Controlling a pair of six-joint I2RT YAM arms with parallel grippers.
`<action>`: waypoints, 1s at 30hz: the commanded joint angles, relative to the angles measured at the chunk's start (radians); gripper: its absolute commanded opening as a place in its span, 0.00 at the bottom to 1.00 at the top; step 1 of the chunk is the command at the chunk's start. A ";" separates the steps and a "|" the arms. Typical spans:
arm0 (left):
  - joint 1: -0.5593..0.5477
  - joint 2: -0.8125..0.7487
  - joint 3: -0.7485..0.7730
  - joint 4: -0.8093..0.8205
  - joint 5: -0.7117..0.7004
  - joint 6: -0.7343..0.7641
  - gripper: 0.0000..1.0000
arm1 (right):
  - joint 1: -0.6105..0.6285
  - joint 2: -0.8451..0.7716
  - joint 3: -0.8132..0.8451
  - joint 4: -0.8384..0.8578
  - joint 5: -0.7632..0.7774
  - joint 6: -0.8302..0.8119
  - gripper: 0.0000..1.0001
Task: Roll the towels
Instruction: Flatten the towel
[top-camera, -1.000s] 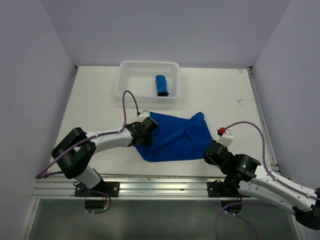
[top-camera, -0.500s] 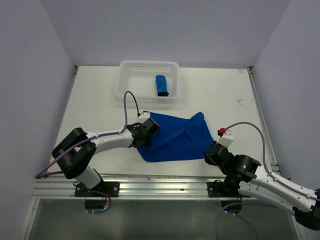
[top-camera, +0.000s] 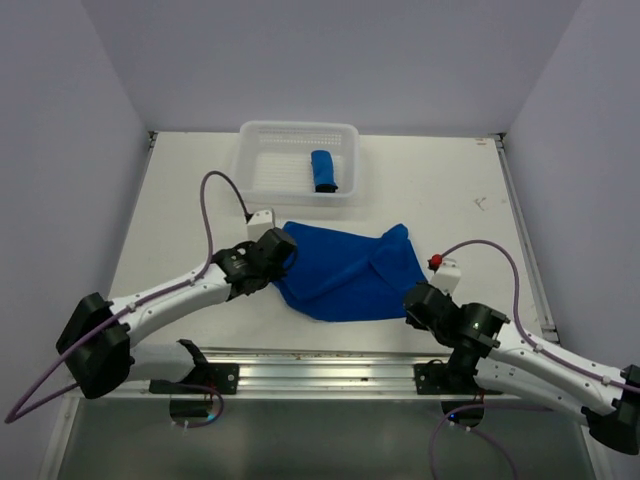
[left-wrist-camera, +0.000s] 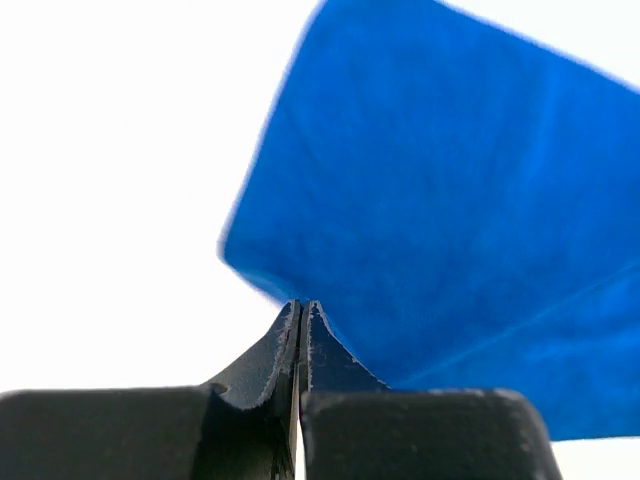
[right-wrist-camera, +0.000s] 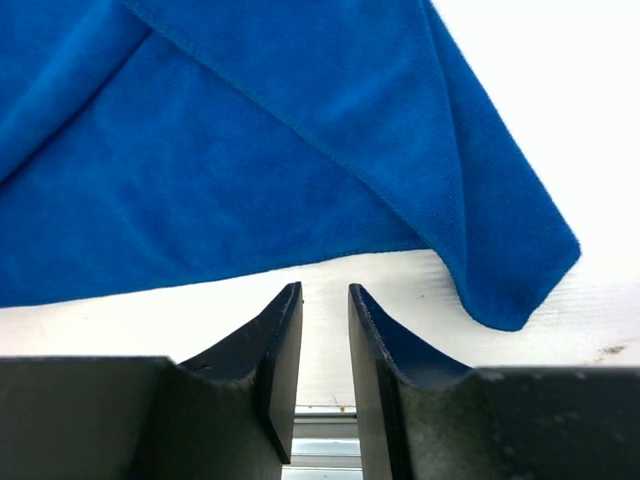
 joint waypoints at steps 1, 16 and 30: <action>0.103 -0.125 -0.041 -0.025 -0.049 0.016 0.00 | -0.023 0.065 0.073 -0.016 0.014 -0.008 0.30; 0.474 -0.321 -0.094 0.081 0.135 0.160 0.00 | -0.285 0.331 0.260 -0.005 -0.165 -0.218 0.43; 0.478 -0.335 -0.184 0.179 0.186 0.171 0.00 | 0.029 0.316 0.156 -0.020 -0.188 -0.076 0.31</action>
